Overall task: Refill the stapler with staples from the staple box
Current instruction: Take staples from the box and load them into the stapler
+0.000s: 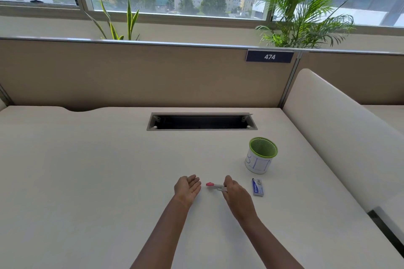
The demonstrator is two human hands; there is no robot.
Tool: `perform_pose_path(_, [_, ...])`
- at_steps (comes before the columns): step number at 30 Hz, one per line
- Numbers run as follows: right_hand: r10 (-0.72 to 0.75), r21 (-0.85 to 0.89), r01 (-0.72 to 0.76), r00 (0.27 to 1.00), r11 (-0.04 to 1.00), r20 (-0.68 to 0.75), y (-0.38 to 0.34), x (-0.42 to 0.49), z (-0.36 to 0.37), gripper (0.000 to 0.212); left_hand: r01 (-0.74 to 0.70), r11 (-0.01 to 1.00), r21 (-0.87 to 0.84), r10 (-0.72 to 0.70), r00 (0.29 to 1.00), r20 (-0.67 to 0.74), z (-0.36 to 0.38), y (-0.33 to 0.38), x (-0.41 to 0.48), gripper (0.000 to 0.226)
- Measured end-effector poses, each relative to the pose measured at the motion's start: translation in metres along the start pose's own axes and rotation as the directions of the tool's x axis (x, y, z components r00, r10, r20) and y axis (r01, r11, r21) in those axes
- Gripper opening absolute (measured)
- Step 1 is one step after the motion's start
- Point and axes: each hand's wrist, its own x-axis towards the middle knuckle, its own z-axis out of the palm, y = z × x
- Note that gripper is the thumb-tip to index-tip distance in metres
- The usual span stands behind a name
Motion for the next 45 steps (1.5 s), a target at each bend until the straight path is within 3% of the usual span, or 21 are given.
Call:
perform_pose_path(7, [0.004,-0.028,-0.004,1.0,1.0,0.017,0.002,-0.004,0.005,0.013,0.01,1.0,0.017,-0.01,1.0,-0.007,-0.003,-0.002,-0.005,0.045])
perform_pose_path(9, [0.059,0.095,-0.057,0.998,0.994,-0.026,0.002,-0.005,0.004,0.005,0.01,1.0,0.017,-0.011,1.0,0.003,-0.002,-0.002,-0.007,0.044])
perform_pose_path(11, [0.193,0.315,-0.175,0.981,0.933,-0.028,0.003,-0.005,0.004,0.014,0.005,1.0,0.021,-0.005,1.0,0.007,-0.002,-0.002,-0.008,0.044])
perform_pose_path(13, [0.354,0.605,-0.333,0.931,0.723,0.089,0.002,-0.004,0.0,0.013,-0.001,0.999,0.04,0.0,1.0,0.017,-0.002,-0.003,-0.009,0.042])
perform_pose_path(15, [0.399,0.777,-0.452,0.872,0.438,0.283,0.004,-0.003,-0.003,0.01,-0.01,0.997,0.081,0.008,0.999,0.036,-0.002,-0.004,-0.009,0.037])
perform_pose_path(19, [0.266,0.803,-0.594,0.77,-0.034,0.581,0.001,-0.002,-0.007,0.013,-0.037,0.984,0.174,0.022,0.996,0.088,0.002,-0.009,-0.009,0.035])
perform_pose_path(21, [0.2,0.757,-0.629,0.73,-0.174,0.653,-0.001,-0.003,-0.009,0.014,-0.058,0.975,0.214,0.034,0.993,0.115,0.003,-0.011,-0.01,0.035])
perform_pose_path(24, [0.116,0.703,-0.652,0.705,-0.284,0.7,-0.005,-0.003,-0.011,0.018,-0.095,0.96,0.263,0.057,0.987,0.149,0.006,-0.012,-0.012,0.033])
perform_pose_path(27, [0.069,0.682,-0.665,0.699,-0.304,0.712,-0.009,-0.003,-0.017,0.021,-0.145,0.944,0.296,0.09,0.977,0.191,0.008,-0.012,-0.017,0.031])
perform_pose_path(32, [0.057,0.71,-0.661,0.721,-0.245,0.691,-0.014,-0.002,-0.024,0.021,-0.247,0.905,0.348,0.163,0.954,0.252,0.013,-0.01,-0.025,0.02])
perform_pose_path(35, [0.09,0.752,-0.639,0.749,-0.16,0.656,-0.016,-0.002,-0.026,0.019,-0.301,0.877,0.374,0.212,0.942,0.26,0.016,-0.01,-0.028,0.007])
perform_pose_path(45, [0.175,0.835,-0.541,0.836,0.1,0.521,-0.025,-0.001,-0.033,0.015,-0.569,0.658,0.493,0.537,0.814,0.224,0.024,-0.017,-0.038,0.018])
